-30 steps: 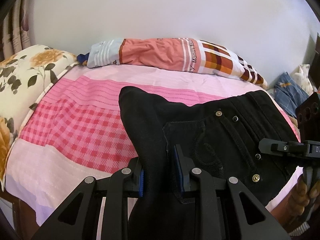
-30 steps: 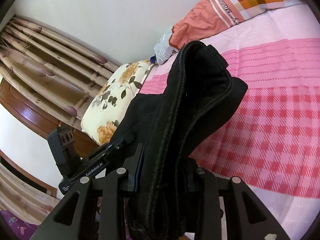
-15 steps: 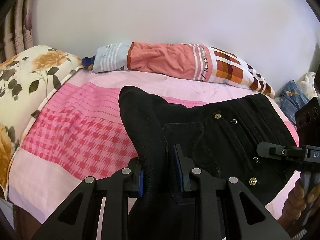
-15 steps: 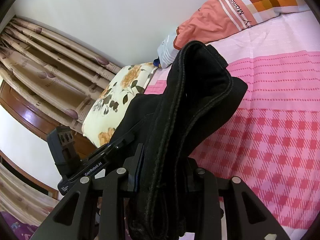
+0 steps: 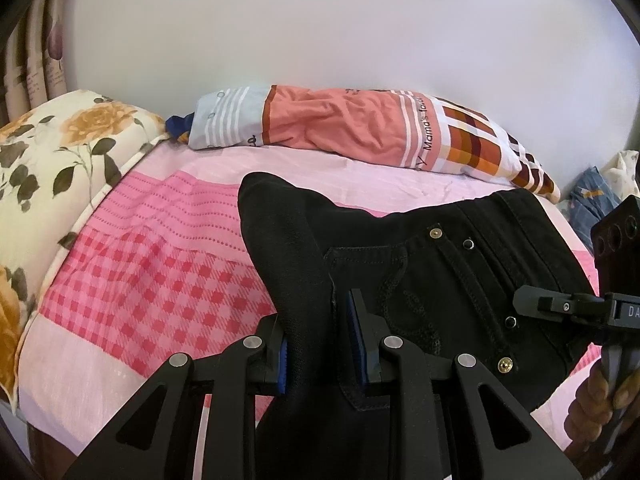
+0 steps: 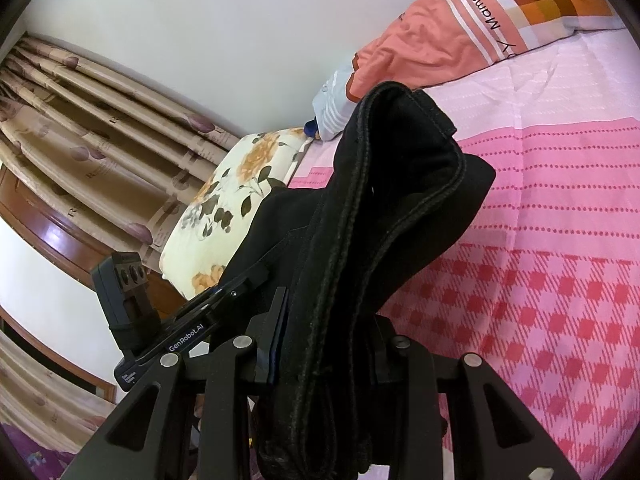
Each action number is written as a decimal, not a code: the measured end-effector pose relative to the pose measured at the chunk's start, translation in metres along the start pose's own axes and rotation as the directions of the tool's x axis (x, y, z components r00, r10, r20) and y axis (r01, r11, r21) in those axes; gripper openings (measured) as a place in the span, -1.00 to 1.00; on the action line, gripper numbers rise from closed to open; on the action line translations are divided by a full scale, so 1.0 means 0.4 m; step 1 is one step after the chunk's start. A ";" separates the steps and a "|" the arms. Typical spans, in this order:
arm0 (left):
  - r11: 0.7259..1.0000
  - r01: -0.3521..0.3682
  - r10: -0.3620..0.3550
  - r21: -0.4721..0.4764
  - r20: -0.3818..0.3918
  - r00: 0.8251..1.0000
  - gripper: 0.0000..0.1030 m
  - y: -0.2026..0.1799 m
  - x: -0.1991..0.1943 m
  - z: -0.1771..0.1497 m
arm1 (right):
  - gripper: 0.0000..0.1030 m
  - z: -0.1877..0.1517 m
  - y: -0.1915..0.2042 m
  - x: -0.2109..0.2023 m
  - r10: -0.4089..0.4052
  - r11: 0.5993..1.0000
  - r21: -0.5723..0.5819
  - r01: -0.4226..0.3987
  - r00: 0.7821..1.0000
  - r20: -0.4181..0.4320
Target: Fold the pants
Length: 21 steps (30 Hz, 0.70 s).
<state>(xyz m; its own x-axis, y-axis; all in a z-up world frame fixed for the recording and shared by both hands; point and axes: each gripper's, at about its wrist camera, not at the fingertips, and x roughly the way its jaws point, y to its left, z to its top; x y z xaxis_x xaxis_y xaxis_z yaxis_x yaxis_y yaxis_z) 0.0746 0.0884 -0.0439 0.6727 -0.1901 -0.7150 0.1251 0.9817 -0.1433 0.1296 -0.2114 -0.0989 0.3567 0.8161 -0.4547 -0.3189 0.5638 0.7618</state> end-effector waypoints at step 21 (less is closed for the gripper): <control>1.000 -0.005 0.005 -0.009 0.002 1.000 -0.51 0.066 0.106 0.100 | -0.43 0.092 -0.023 0.092 0.000 1.000 0.012 0.000 1.000 0.001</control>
<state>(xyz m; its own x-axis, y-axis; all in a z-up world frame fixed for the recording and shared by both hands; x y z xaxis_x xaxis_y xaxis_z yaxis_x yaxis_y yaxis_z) 0.1356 0.1065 -0.0506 0.6745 -0.1855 -0.7146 0.1151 0.9825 -0.1464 0.1781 -0.1911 -0.1055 0.3574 0.8162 -0.4541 -0.3086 0.5621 0.7674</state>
